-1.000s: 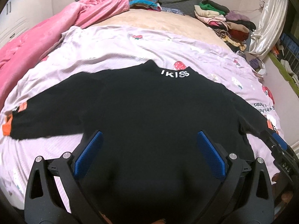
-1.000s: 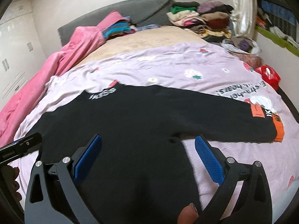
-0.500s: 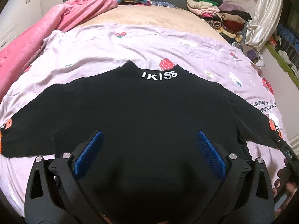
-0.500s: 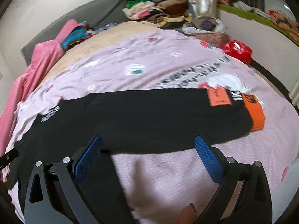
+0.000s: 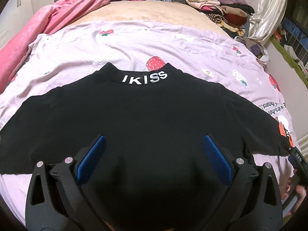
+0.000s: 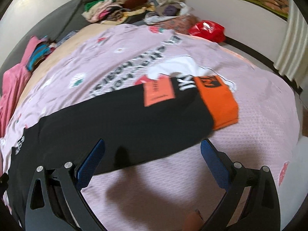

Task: Fold small clothes
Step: 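Grasp the orange cuff of a sleeve with the right gripper and lift, then carry the sleeve across the body toward the left gripper and lay it down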

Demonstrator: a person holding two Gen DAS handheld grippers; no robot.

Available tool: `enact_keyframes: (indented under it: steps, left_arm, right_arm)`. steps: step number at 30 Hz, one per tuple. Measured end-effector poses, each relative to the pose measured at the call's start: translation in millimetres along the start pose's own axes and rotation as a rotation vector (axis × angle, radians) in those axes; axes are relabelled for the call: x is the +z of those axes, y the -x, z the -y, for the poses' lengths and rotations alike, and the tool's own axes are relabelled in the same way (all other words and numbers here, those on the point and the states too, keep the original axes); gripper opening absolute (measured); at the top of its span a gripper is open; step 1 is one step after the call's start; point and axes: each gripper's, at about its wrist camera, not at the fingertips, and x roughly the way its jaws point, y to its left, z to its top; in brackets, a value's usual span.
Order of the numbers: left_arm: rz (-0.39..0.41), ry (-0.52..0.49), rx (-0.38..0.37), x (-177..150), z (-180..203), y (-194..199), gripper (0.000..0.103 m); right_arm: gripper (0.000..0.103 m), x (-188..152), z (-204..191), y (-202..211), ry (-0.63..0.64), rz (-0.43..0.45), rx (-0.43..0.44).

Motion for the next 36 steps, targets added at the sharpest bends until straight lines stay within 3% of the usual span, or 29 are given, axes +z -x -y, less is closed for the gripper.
enact_keyframes:
  steps: [6,9,12,13,14,17,21,28,36]
  left_arm:
    - [-0.007,-0.002,0.008,2,4,-10,0.094]
    - [-0.013,0.007,0.011,3,4,-13,0.094]
    - [-0.012,0.013,0.017,4,1,-15,0.094]
    - [-0.012,0.018,0.017,4,0,-15,0.094]
    - [-0.013,0.028,0.018,4,-2,-14,0.094]
    - [0.0,0.048,0.007,5,-7,-5,0.094]
    - [0.018,0.055,0.004,8,-12,7,0.094]
    - [0.059,0.11,-0.031,16,-31,26,0.094]
    - [0.107,0.145,0.025,21,-54,47,0.094]
  right_arm:
    - [0.098,9,30,-21,-0.107,-0.034,-0.009]
    - [0.097,15,45,-29,-0.179,-0.03,0.031]
    - [0.082,22,56,-35,-0.23,0.0,0.048]
    - [0.069,24,58,-35,-0.245,0.014,0.06]
    - [0.047,26,60,-35,-0.255,0.036,0.075]
    - [0.015,29,62,-28,-0.272,0.091,0.119]
    - [0.013,36,47,-8,-0.217,0.173,0.189]
    - [0.012,48,11,26,-0.114,0.234,0.3]
    - [0.012,57,-50,54,0.0,0.259,0.428]
